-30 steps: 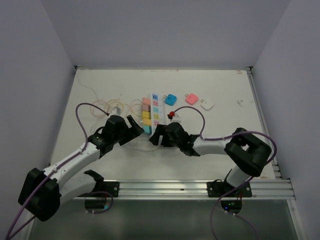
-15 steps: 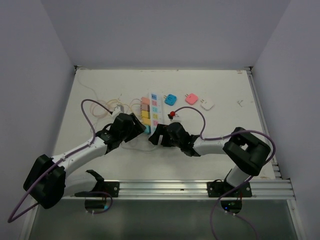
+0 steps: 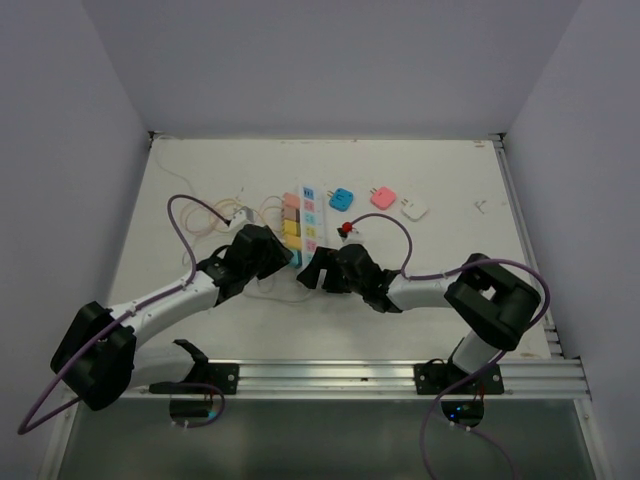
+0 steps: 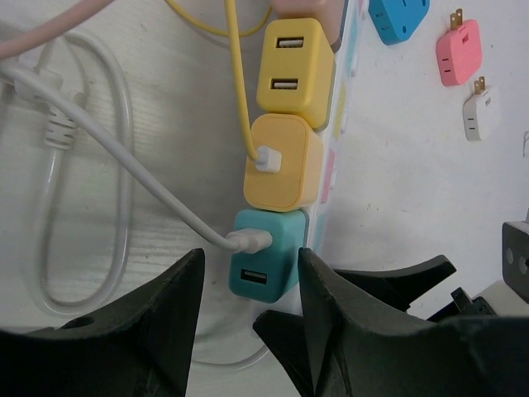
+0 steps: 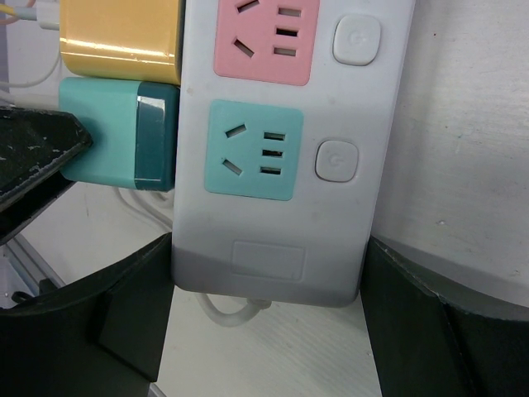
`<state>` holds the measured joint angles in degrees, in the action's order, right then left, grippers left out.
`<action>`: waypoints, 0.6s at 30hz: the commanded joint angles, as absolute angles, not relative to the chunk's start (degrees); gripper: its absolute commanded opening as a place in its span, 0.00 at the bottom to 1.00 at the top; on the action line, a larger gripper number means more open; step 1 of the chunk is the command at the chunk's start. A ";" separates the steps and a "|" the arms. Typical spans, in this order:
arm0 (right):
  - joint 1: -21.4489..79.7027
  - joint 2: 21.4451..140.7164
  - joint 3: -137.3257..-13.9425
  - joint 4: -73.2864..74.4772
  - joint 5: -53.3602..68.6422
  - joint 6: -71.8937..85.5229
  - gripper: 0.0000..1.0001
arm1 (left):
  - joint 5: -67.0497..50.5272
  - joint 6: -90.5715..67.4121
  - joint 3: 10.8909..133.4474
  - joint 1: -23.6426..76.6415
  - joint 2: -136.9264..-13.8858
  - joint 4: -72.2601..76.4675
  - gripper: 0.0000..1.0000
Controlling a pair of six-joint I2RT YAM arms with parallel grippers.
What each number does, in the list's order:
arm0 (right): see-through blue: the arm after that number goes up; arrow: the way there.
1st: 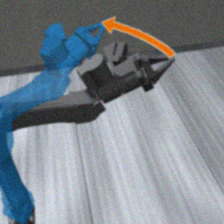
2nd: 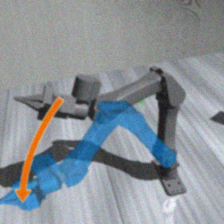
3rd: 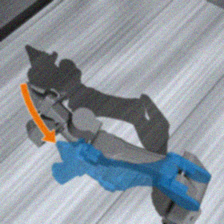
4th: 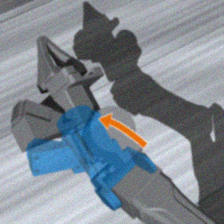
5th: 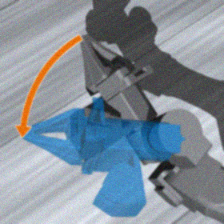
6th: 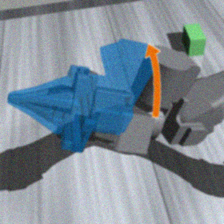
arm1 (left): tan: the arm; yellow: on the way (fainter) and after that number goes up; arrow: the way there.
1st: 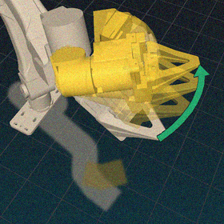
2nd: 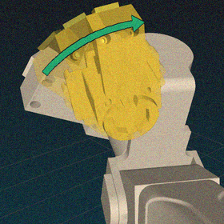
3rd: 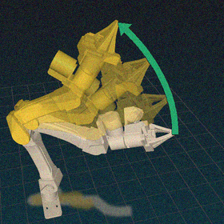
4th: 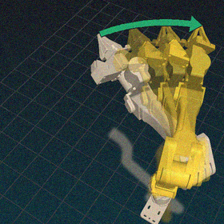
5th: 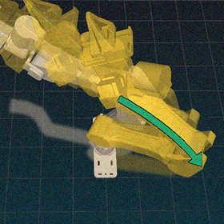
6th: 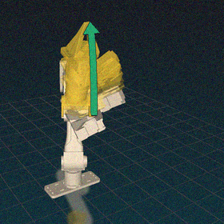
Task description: Pull the plug off the socket
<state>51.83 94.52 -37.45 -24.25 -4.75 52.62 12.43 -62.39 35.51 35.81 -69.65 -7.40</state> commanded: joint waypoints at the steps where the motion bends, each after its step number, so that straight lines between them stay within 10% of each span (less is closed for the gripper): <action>1: 51.50 96.59 -36.04 -24.26 -2.37 53.97 0.00 | 13.71 -61.96 35.51 36.47 -69.87 -3.61 0.52; 18: 50.89 97.65 -37.88 -19.78 -1.76 52.65 0.00 | 12.92 -59.94 35.68 37.09 -71.19 -1.32 0.21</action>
